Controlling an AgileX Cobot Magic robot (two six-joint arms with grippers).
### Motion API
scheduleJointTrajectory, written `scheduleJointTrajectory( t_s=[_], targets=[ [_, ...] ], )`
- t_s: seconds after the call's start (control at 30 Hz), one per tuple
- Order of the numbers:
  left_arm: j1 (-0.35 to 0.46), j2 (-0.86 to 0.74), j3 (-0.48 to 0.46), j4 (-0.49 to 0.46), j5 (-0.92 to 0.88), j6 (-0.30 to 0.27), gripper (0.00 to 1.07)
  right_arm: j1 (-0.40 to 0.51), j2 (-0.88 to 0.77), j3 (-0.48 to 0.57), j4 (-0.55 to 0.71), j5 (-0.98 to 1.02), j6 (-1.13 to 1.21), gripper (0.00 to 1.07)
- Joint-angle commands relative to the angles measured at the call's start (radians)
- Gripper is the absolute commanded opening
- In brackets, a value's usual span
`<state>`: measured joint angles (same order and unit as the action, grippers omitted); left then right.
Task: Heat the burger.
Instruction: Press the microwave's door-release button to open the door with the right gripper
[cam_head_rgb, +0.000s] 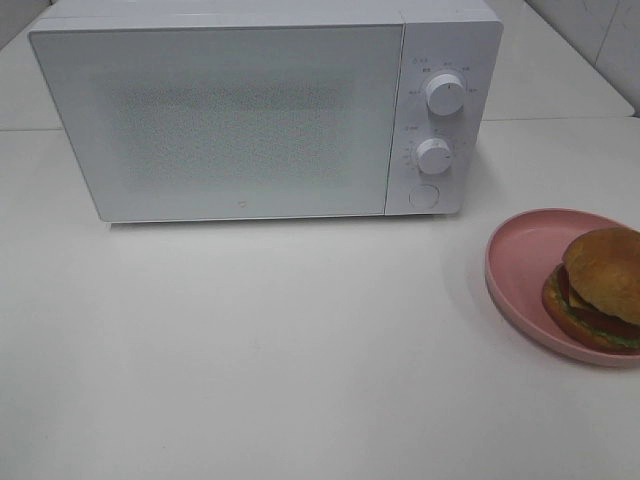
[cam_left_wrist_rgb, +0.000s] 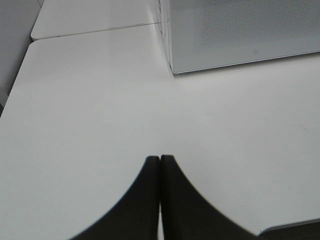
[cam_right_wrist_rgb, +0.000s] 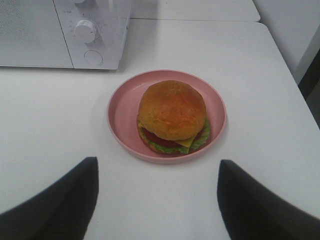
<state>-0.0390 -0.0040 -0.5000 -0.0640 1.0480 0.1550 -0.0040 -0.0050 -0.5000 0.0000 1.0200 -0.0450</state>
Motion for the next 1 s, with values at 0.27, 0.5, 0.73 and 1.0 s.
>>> scheduleJointTrajectory(
  t_s=[0.27, 0.5, 0.73, 1.0],
  targets=[
    [-0.001, -0.027, 0.003, 0.002, -0.014, 0.000, 0.00, -0.007, -0.026, -0.001, 0.006, -0.016, -0.011, 0.64],
    [-0.001, -0.027, 0.003, 0.002, -0.014, 0.000, 0.00, -0.007, -0.026, -0.001, 0.006, -0.016, -0.011, 0.64],
    [-0.001, -0.027, 0.003, 0.002, -0.014, 0.000, 0.00, -0.007, -0.026, -0.001, 0.006, -0.016, -0.011, 0.64],
    [-0.001, -0.027, 0.003, 0.002, -0.014, 0.000, 0.00, -0.007, -0.026, -0.001, 0.006, -0.016, -0.011, 0.64]
  ],
)
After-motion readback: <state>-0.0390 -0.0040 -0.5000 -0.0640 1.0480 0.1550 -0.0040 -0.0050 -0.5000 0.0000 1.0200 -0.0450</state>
